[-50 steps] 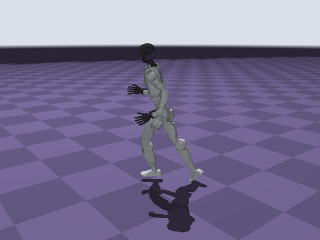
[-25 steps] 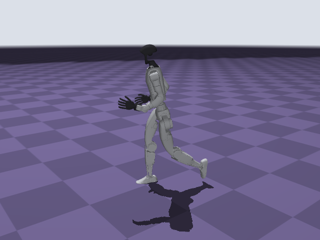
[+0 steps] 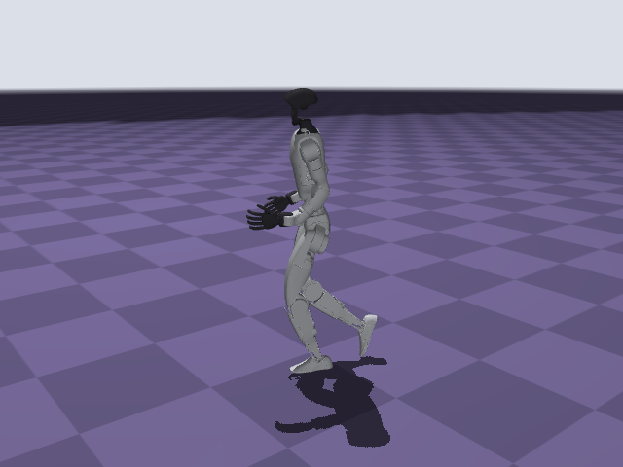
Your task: Walk run
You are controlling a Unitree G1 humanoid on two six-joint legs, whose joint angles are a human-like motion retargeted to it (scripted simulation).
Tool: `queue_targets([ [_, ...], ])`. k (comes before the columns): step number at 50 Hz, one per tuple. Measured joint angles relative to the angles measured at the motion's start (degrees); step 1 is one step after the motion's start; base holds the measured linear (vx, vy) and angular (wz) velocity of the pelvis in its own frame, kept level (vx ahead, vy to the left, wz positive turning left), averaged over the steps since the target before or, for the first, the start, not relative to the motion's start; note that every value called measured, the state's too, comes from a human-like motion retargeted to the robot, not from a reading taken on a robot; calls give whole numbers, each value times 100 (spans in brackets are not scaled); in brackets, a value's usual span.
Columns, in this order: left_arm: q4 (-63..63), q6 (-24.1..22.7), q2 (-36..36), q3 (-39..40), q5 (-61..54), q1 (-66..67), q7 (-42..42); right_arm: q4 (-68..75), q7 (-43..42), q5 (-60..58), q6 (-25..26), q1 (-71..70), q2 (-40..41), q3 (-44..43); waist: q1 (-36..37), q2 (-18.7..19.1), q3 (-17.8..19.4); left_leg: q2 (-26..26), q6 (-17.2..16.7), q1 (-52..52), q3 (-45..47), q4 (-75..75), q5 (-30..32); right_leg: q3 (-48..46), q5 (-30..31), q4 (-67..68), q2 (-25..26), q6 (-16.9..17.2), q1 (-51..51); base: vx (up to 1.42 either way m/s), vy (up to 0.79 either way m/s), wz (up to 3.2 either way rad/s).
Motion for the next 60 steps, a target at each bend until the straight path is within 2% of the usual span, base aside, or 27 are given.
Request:
queue_targets([
  [2,-143,186,-66,-233,-317,-502,-212,-29,360,236,83,334,97,-65,-197,90,-174,107,-182,660,212,-380,-25,-251,-715,-461,-140,-249,-612,156,-30,25],
  [4,-471,259,-38,-323,-447,-842,-192,-174,542,396,78,756,126,-190,-591,221,-237,-10,-343,1294,151,-989,654,-460,-1171,-1153,-503,-183,-1252,130,-24,109],
  [7,-869,308,49,-256,-298,-1089,-27,-386,506,468,-44,1195,111,-494,-1226,452,-341,-214,-1044,2270,-32,-1944,2702,-717,-1353,-2959,-1065,-160,-1870,176,-52,80],
  [10,-941,321,288,-281,-200,-996,108,-589,206,696,-334,1353,127,-766,-1352,627,-442,-568,-1925,2979,-351,-2231,4901,-797,-1608,-4692,-1326,-629,-1901,192,-38,-75],
  [14,-525,209,910,-454,-110,-938,-198,-1157,-751,874,-639,800,56,-772,-961,825,-209,-555,-1875,2618,-62,681,4901,-880,-1048,-4310,-1580,-1594,-1712,167,24,-121],
  [17,219,-163,1213,-190,151,-442,-828,-1655,-1294,941,-576,214,-107,-504,-535,528,-414,-1045,-1486,2040,-29,1747,4807,262,-1903,-3000,-1567,-1594,-1576,207,-74,-72],
  [18,611,-365,1222,-96,318,-245,-1056,-1630,-1114,1131,-480,-155,-60,-757,-612,457,-470,-844,-1239,1575,-369,2344,4523,-268,-2117,-2744,-1930,-1594,-1443,165,-89,22],
  [20,1200,-583,829,271,401,95,-1258,-1637,-465,1622,-99,-923,-102,-999,-261,203,-551,-1187,-613,443,-407,2920,3723,44,-2429,-2751,-1771,-1594,-1104,165,-64,-145],
  [23,1268,-505,-43,457,-119,677,-1351,-2051,-632,2078,-245,-1400,-365,-649,302,199,-412,-712,244,-540,-86,2027,2773,608,-2015,-3651,-1258,-1594,-202,135,-39,-243],
  [25,1091,-509,-489,694,-158,962,-1266,-2312,-905,2135,-508,-1438,-596,-522,662,-30,-164,-447,429,-937,379,868,2565,858,-1255,-4164,-1109,-1594,405,154,-63,-225],
  [27,874,-557,-732,971,38,1169,-1023,-2443,-1030,1854,-588,-1240,-618,-352,1260,-252,-17,-326,225,-957,542,-643,2270,544,-85,-4775,-1055,-1478,1226,158,-71,-294],
  [28,793,-556,-799,1026,129,1239,-860,-2456,-1031,1656,-544,-1070,-580,-335,1401,-265,13,-496,224,-852,411,-1491,2111,492,456,-4925,-1025,-1183,1556,209,-44,-254],
  [31,480,-472,-843,863,310,1214,-413,-2287,-935,1020,-335,-560,-373,-268,1715,-402,260,-537,-983,-562,54,-2802,1617,459,1365,-4411,-1249,-326,2209,196,-27,-161],
  [32,355,-416,-770,716,360,1115,-322,-2181,-884,851,-307,-431,-287,-265,1528,-362,334,-437,-1090,-439,228,-2859,1690,388,1444,-3824,-1172,-108,2224,116,-26,95],
  [33,216,-335,-661,560,412,985,-269,-2028,-833,730,-306,-322,-242,-245,1231,-305,396,-489,-745,-335,302,-2718,2172,386,1444,-3044,-963,37,2098,147,-22,129],
  [35,-96,-127,-328,158,457,778,-215,-1716,-692,483,-368,-28,-184,-183,585,-283,159,-725,4,-442,101,-1899,1731,376,1444,-1877,-422,514,1592,214,-18,122],
  [36,-179,-111,-103,-189,373,737,-231,-1522,-699,141,-483,246,-116,-270,547,-52,59,-1024,-428,-482,-1331,-1341,1404,-6,1178,-1440,-125,139,1359,228,-15,18],
  [37,-161,-113,124,-312,257,504,-317,-1292,-814,-233,-560,421,-75,-312,481,94,14,-1003,-698,-525,-1915,-823,1080,-202,855,-919,83,-120,1043,159,-26,-80],
  [39,226,-137,519,139,-46,-541,-756,-756,-1395,-937,-529,464,-23,-267,337,124,-1,-33,-663,-385,-369,-302,498,-53,16,48,155,-224,164,145,-52,-111],
  [41,288,-80,650,-110,-240,-1020,-886,-490,-1456,-955,-493,735,165,-285,280,276,-209,93,-780,191,-313,-529,197,-259,-708,-63,140,-396,-513,167,-46,-49],
  [44,-41,-89,712,-327,-537,-1321,-706,-496,-752,-301,-353,1125,290,-442,-211,467,-285,-15,-847,1032,-255,-1344,951,-459,-1334,-927,-418,-447,-1479,121,-37,14],
  [48,-446,-47,692,-580,-419,-1135,-671,-833,-640,204,-526,1342,184,-810,-945,785,-370,-193,-1258,2244,-100,-2391,3695,-853,-1478,-3340,-1330,-822,-2001,145,-34,-5],
  [50,-620,5,691,-595,-182,-939,-721,-1062,-944,105,-707,1254,243,-969,-1162,921,-312,-142,-1655,2744,-42,-2482,4901,-310,-1673,-4549,-1187,-951,-1880,171,-59,-101],
  [53,-626,-28,733,-219,287,-869,-692,-1627,-1519,-332,-796,728,391,-1059,-982,1127,50,-108,-1883,2574,53,-240,4901,-461,-1452,-4612,-1314,-1514,-1643,121,31,-197],
  [55,-422,-144,784,-37,641,-913,-550,-2078,-2183,-643,-754,203,483,-1112,-1094,1192,131,-340,-1422,2302,-123,745,4901,-567,-1686,-3822,-1737,-1594,-1714,208,51,-44],
  [57,114,-469,660,277,1093,-466,-642,-2316,-3001,-898,-845,-90,404,-981,-972,794,-72,-1045,-1137,1933,-85,1424,4797,167,-2134,-2787,-1820,-1594,-1634,188,-80,-25],
  [60,1025,-764,382,355,1304,70,-940,-2258,-3455,-599,-1089,-702,298,-1194,-539,295,-464,-1297,-748,411,-212,2758,3790,472,-2731,-2432,-1988,-1594,-1287,192,-86,-96],
])
